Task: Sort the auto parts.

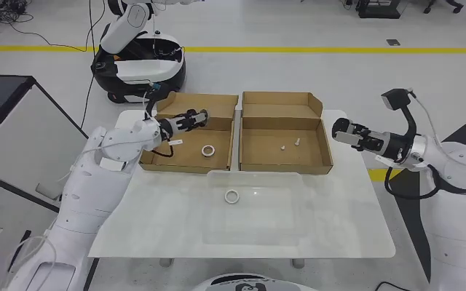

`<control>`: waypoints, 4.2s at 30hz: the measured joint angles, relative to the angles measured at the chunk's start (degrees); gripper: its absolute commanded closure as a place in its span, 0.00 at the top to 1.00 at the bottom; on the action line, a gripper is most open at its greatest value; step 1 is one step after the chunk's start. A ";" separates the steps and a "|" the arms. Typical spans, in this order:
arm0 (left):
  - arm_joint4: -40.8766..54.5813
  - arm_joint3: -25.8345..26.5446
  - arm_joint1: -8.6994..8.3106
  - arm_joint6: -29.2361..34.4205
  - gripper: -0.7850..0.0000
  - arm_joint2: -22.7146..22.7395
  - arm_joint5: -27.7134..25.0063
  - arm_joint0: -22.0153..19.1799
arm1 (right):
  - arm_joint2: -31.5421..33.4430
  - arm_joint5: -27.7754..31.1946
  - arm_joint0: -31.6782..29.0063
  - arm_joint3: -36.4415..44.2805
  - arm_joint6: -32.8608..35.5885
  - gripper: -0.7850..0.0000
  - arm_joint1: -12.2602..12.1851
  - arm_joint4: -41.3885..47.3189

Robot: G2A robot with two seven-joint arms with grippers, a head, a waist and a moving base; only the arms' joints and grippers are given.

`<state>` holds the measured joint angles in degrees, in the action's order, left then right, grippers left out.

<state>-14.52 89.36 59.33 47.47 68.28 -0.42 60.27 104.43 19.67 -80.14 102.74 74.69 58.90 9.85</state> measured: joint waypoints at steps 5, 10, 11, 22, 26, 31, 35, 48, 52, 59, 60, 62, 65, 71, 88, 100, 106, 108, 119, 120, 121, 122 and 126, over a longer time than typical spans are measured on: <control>-2.25 -0.97 -0.13 4.03 0.00 -0.62 -1.01 -2.32 | 0.00 0.00 0.00 0.00 0.00 1.00 0.00 0.00; -4.59 -1.97 -0.12 6.66 0.00 -1.75 -1.10 -4.18 | 0.00 0.00 0.00 0.00 0.00 1.00 0.00 0.00; -5.45 -2.53 -0.11 7.21 0.00 -2.16 -1.20 -4.64 | 0.00 0.00 0.00 0.00 0.00 1.00 0.00 0.00; -13.88 -7.94 -0.11 9.82 0.00 -5.61 -4.14 -6.69 | 0.00 0.00 0.00 0.00 0.00 1.00 0.00 0.00; -16.29 -9.79 0.09 9.48 0.00 -7.21 -5.21 -6.91 | 0.00 0.00 0.00 0.00 0.00 1.00 0.00 0.00; -19.94 -12.44 0.46 9.14 0.00 -9.48 -6.53 -8.09 | 0.00 0.00 0.00 0.00 0.00 1.00 0.00 0.00; -22.46 -15.23 0.93 8.81 0.00 -11.39 -7.75 -9.59 | 0.00 0.00 0.00 0.00 0.00 1.00 0.00 0.00; -29.51 -22.85 1.89 9.35 0.00 -15.61 -12.26 -12.81 | 0.00 0.00 0.00 0.00 0.00 1.00 0.00 0.00; -30.26 -24.17 2.14 8.61 0.00 -16.14 -12.99 -13.12 | 0.00 0.00 0.00 0.00 0.00 1.00 0.00 0.00; -31.11 -25.86 2.66 7.17 0.00 -17.13 -13.82 -13.33 | 0.00 0.00 0.00 0.00 0.00 1.00 0.00 0.00; -31.20 -25.99 2.74 7.04 0.00 -17.29 -13.86 -13.33 | 0.00 0.00 0.00 0.00 0.00 1.00 0.00 0.00; -31.36 -26.34 2.91 6.74 0.00 -17.62 -13.99 -13.30 | 0.00 0.00 0.00 0.00 0.00 1.00 0.00 0.00; -31.51 -26.68 3.12 6.66 0.00 -17.95 -14.16 -13.31 | 0.00 0.00 0.00 0.00 0.00 1.00 0.00 0.00; -31.68 -27.44 3.32 6.60 0.95 -17.98 -14.44 -13.39 | 0.00 0.00 0.00 0.00 0.00 1.00 0.00 0.00; -26.20 -7.27 -0.31 3.75 1.00 -4.28 -13.61 -3.85 | 0.00 0.00 0.00 0.00 0.00 1.00 0.00 0.00; -21.82 7.00 -1.80 4.42 1.00 2.61 -12.11 4.38 | 0.00 0.00 0.00 0.00 0.00 1.00 0.00 0.00; -21.82 7.01 -1.80 4.41 1.00 2.61 -12.11 4.39 | 0.00 0.00 0.00 0.00 0.00 1.00 0.00 0.00; -21.82 7.01 -1.80 4.41 1.00 2.61 -12.11 4.39 | 0.00 0.00 0.00 0.00 0.00 1.00 0.00 0.00; -26.32 9.44 -1.46 17.19 1.00 -3.24 -10.32 0.84 | 0.00 0.00 0.00 0.00 0.00 1.00 0.00 0.00; -26.80 10.14 -1.29 18.92 1.00 -4.33 -9.55 -0.10 | 0.00 0.00 0.00 0.00 0.00 1.00 0.00 0.00; -27.00 10.83 -1.10 20.56 1.00 -5.46 -9.02 -1.05 | 0.00 0.00 0.00 0.00 0.00 1.00 0.00 0.00; -26.99 11.37 -0.83 22.99 1.00 -6.95 -8.12 -2.42 | 0.00 0.00 0.00 0.00 0.00 1.00 0.00 0.00; -26.80 13.25 0.22 29.38 1.00 -11.78 -5.60 -7.03 | 0.00 0.00 0.00 0.00 0.00 1.00 0.00 0.00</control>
<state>-41.32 102.61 59.55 76.84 56.50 -6.02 53.24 104.43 19.67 -80.14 102.74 74.69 58.90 9.85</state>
